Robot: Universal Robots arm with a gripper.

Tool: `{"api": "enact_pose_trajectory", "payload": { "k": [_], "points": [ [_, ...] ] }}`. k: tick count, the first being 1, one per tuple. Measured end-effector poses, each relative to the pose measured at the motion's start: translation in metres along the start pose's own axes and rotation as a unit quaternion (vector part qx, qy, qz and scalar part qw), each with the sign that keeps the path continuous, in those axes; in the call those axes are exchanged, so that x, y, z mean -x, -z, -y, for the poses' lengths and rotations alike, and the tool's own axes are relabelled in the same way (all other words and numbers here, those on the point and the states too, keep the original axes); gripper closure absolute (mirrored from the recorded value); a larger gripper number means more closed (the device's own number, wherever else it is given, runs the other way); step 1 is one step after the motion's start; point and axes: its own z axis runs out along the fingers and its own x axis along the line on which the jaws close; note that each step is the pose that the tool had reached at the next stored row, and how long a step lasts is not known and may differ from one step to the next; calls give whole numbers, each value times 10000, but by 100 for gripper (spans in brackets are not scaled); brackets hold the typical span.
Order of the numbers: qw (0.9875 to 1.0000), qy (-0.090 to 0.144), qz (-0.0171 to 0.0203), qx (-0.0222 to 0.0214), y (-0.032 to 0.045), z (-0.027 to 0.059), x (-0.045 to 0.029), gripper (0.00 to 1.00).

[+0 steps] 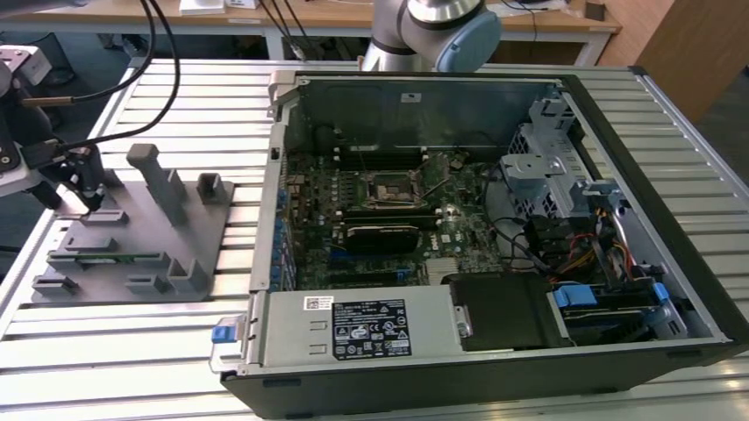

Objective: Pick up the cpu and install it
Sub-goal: 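Pick up the cpu and move it towards the insertion slot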

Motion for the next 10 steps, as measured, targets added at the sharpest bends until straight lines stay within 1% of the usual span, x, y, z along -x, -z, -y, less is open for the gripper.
{"api": "enact_pose_trajectory", "payload": {
  "k": [4, 10],
  "points": [
    [10000, 0, 0, 0, 24, -1, 0, 47],
    [10000, 0, 0, 0, 94, -5, -1, 47]
  ]
}}
